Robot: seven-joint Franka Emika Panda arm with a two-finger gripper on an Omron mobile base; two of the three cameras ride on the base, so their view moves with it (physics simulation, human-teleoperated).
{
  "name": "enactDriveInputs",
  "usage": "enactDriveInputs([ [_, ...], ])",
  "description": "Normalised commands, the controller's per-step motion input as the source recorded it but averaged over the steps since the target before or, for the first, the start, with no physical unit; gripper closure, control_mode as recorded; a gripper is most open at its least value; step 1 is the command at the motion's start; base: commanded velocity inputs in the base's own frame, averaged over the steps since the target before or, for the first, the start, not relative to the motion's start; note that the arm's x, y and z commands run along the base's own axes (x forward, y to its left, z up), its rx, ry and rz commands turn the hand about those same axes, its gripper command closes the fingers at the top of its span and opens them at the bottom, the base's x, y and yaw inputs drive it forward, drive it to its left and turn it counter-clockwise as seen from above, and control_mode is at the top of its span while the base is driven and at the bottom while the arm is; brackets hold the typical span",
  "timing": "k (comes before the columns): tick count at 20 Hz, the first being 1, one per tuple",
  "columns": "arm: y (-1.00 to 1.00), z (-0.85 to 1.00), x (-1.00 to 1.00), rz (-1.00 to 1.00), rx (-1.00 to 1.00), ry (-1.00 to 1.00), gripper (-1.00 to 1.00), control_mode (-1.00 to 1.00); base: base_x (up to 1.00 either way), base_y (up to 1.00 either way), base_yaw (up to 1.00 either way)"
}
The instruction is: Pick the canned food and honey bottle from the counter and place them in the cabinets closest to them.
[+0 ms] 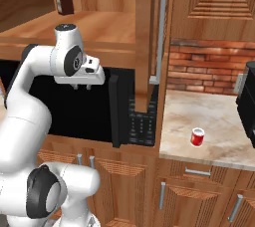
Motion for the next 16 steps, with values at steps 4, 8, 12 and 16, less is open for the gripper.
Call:
enactDriveInputs([
  [4, 0.0, 0.0, -0.12, 0.0, 0.0, -0.06, -1.0, -1.0, 0.0, 0.0, 0.0],
  [8, -0.04, 0.0, -0.37, 0.02, 0.0, -0.1, -1.0, -1.0, 0.0, 0.0, 0.0],
  [12, -0.02, 0.0, -0.56, 0.02, 0.0, -0.13, -1.0, -1.0, 0.0, 0.0, 0.0],
  [16, -0.05, 0.0, -0.72, 0.04, 0.0, -0.19, -1.0, -1.0, 0.0, 0.0, 0.0],
])
